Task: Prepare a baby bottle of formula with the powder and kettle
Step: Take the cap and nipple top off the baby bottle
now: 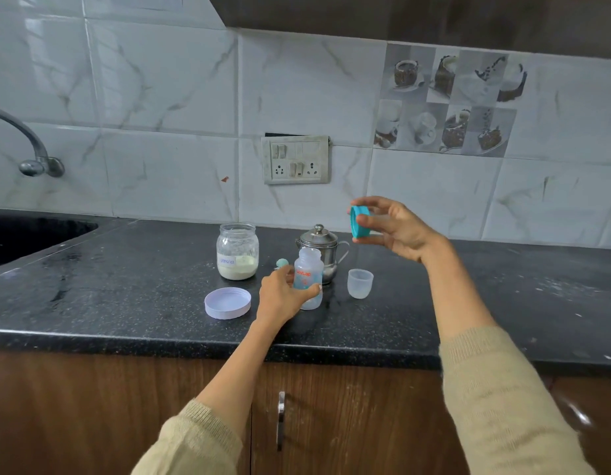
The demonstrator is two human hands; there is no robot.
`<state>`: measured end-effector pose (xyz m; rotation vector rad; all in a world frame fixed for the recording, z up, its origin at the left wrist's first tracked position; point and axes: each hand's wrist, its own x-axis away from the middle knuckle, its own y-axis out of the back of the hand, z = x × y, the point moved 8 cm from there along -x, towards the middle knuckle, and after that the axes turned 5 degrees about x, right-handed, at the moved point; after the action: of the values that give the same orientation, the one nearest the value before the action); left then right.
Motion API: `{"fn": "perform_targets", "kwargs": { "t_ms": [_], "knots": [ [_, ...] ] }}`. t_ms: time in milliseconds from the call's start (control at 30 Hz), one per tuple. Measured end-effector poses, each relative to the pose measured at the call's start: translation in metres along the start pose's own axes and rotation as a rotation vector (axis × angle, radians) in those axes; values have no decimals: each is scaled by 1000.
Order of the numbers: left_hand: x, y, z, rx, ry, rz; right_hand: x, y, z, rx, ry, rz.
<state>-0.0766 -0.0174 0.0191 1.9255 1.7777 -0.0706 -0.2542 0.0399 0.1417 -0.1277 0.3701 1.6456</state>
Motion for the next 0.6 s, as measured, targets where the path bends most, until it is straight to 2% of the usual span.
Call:
{"fn": "perform_targets", "kwargs": {
  "t_ms": [100,167,300,400,600],
  "knots": [
    [1,0,0,-5,-3,-5,19,21,-44,-237,-24,-108],
    [0,-1,1,-10,-7,-8,30,28,-72,-259,-52,-156],
    [0,0,1,-11,-8,-16,43,28,-115,-154,-134,-200],
    [-1,-1,2,-16,-8,-12,49,28,-128,26,-181,-227],
    [-1,-1,3,-11,-2,-23,46,27,-138,176,-223,-176]
  ]
}}
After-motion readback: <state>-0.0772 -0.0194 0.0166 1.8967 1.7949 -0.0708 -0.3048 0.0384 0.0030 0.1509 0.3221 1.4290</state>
